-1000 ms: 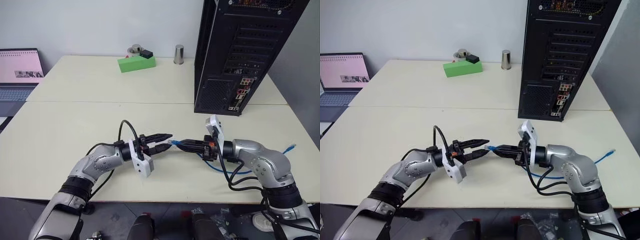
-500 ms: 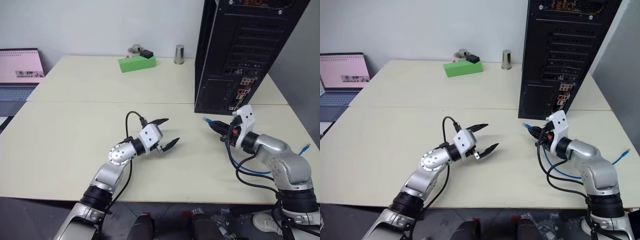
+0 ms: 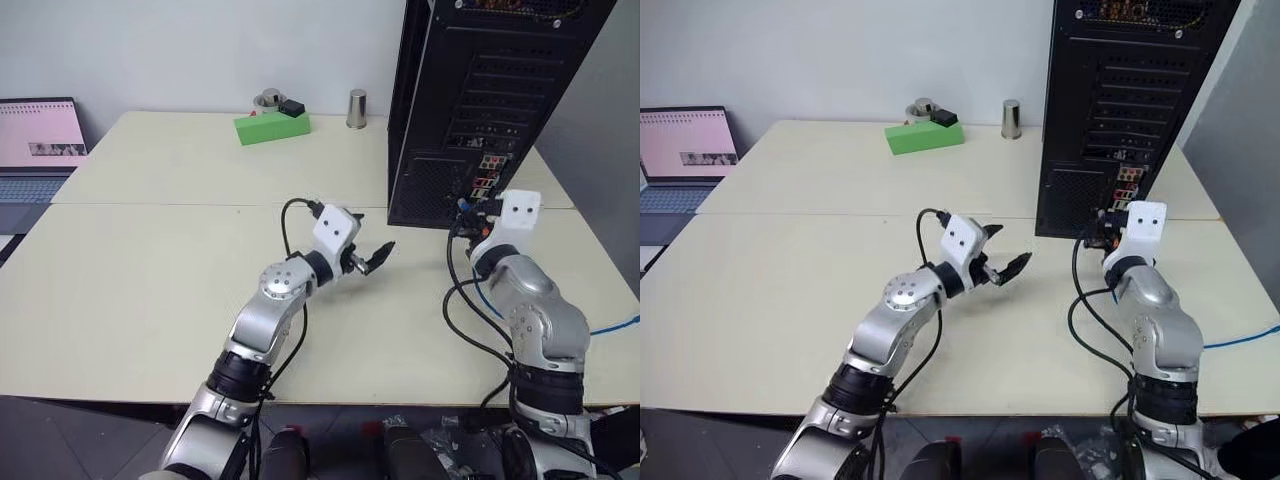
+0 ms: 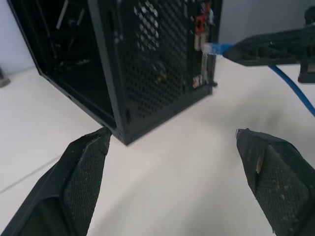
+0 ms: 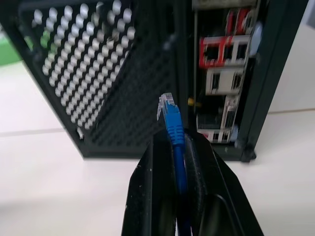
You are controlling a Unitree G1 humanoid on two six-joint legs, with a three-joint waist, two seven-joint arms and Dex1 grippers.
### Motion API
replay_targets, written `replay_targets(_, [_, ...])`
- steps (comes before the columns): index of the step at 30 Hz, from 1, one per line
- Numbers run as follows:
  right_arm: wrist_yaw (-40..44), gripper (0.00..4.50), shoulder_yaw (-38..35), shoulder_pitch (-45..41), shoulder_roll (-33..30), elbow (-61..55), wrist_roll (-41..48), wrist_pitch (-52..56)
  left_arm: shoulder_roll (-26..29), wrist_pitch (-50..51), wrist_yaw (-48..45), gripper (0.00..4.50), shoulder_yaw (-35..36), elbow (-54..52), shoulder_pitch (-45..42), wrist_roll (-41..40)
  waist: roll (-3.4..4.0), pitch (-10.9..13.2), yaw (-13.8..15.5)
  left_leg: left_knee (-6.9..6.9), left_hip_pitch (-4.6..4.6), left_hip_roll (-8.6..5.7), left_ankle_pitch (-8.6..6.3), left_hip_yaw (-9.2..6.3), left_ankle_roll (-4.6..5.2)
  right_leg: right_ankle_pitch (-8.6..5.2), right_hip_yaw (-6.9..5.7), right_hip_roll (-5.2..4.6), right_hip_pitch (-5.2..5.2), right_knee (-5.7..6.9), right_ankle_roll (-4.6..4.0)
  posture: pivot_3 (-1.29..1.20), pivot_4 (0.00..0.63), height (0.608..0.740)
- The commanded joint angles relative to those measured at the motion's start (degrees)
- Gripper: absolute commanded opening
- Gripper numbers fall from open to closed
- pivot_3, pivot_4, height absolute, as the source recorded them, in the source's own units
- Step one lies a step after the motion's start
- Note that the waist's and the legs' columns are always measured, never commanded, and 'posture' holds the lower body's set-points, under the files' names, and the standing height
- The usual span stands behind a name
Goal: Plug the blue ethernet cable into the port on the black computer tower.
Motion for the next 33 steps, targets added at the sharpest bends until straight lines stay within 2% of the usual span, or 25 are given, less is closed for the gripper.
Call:
replay_targets(1, [-2.30, 0.00, -2.50, -3.00, -0.26, -0.92, -0.36, -0.07, -0.49, 0.46, -0.98, 4.32, 0.90, -2.19, -0.88, -1.09, 0.01, 0.00, 0.00, 0.00, 0.00, 0.00, 0.00, 0.00, 0.00, 0.00, 0.00, 0.00, 0.00, -0.01, 0.00, 0.00, 0.150, 0.740])
replay_targets(7, [-4.13, 0.00, -4.04, -4.88, 0.29, 0.05, 0.28, 0.50, -0.58, 0.81, -2.54, 4.32, 0.54, -3.23, -0.73, -1.18, 0.01, 0.00, 0.00, -0.01, 0.00, 0.00, 0.00, 0.01, 0.00, 0.00, 0.01, 0.00, -0.01, -0.01, 0.00, 0.00, 0.150, 0.740])
replay_targets(33, [-2.86, 0.00, -3.07, -7.83, -0.50, 5.28, 0.10, -2.23, -0.60, 0.36, -3.26, 4.32, 0.50, -3.78, -1.02, -0.01, 0.01, 0.00, -0.02, -0.02, 0.00, 0.00, 0.00, 0.03, 0.01, 0.00, 0.03, 0.00, -0.02, -0.03, 0.00, 0.00, 0.150, 0.740])
